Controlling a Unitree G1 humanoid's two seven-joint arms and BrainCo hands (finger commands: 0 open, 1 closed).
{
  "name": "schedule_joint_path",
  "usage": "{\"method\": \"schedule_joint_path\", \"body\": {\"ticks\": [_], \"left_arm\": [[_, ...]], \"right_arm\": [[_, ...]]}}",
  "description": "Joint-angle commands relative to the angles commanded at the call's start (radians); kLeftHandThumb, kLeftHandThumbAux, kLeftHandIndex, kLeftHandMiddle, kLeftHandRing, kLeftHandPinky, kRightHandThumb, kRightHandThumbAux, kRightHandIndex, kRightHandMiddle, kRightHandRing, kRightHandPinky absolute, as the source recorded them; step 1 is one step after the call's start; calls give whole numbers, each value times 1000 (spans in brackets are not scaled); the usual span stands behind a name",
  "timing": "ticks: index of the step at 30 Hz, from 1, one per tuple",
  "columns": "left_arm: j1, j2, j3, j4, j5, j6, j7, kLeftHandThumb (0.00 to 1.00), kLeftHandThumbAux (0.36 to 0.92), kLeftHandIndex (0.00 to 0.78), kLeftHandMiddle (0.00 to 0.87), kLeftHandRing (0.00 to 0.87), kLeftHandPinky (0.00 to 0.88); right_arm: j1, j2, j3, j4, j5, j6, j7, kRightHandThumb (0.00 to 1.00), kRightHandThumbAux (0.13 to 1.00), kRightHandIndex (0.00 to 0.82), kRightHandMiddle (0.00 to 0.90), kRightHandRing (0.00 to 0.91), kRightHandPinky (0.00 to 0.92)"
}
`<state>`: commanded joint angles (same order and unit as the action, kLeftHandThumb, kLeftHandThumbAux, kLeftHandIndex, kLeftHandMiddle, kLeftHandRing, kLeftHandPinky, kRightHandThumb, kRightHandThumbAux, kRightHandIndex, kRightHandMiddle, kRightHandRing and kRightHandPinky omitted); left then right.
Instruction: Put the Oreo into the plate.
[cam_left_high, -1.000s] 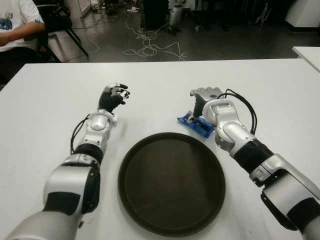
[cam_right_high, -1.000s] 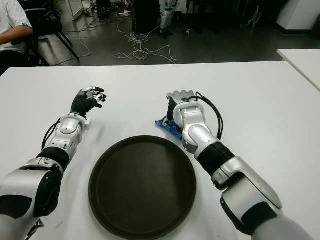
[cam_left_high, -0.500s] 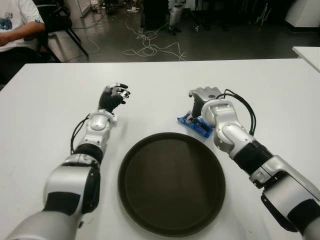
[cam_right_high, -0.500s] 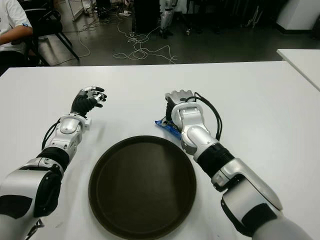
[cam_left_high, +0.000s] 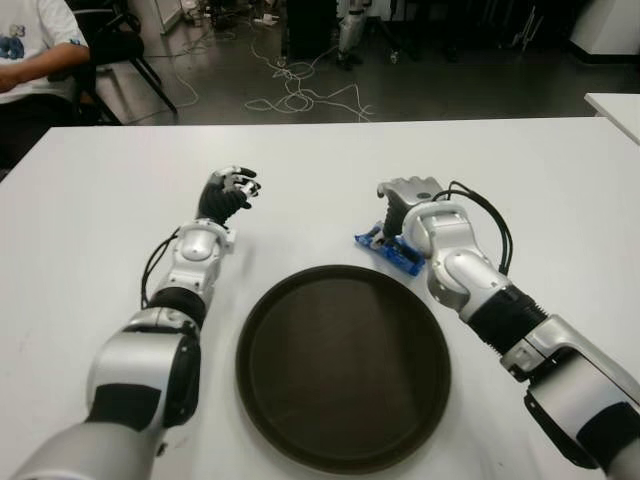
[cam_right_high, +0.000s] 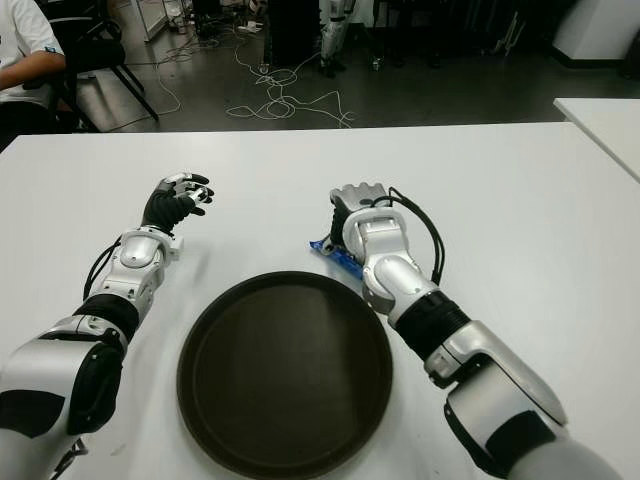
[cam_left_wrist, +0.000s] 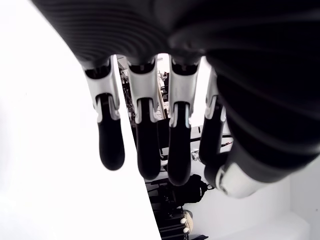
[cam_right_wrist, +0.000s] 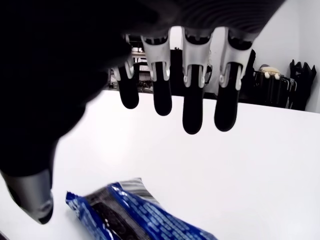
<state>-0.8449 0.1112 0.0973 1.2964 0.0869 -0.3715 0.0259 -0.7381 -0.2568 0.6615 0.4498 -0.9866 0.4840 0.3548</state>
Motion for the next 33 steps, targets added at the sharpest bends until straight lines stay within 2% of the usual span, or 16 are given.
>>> {"method": "schedule_joint_path", "body": {"ticks": [11, 23, 27, 33], "left_arm": [[-2, 0, 0, -1, -1, 3, -1, 823, 684, 386, 456, 383, 435], [-3, 0, 0, 2, 1, 5, 10, 823, 685, 381, 457, 379, 439], [0, 1, -1, 0, 2, 0, 8, 821, 688, 373, 460, 379, 437], [1, 0, 2, -2, -3, -2, -2, 821, 687, 377, 458, 375, 427]], "right_arm": [[14, 10, 6, 50, 0, -14, -43, 0, 671, 224, 235, 295, 383], [39, 19, 4, 45, -3, 4, -71, 0, 651, 217, 225, 287, 379], [42, 16, 4, 47, -3, 0, -87, 0, 649, 224, 232, 292, 384], [61, -13, -11, 59, 13, -32, -121, 0, 662, 223, 230, 290, 378]]}}
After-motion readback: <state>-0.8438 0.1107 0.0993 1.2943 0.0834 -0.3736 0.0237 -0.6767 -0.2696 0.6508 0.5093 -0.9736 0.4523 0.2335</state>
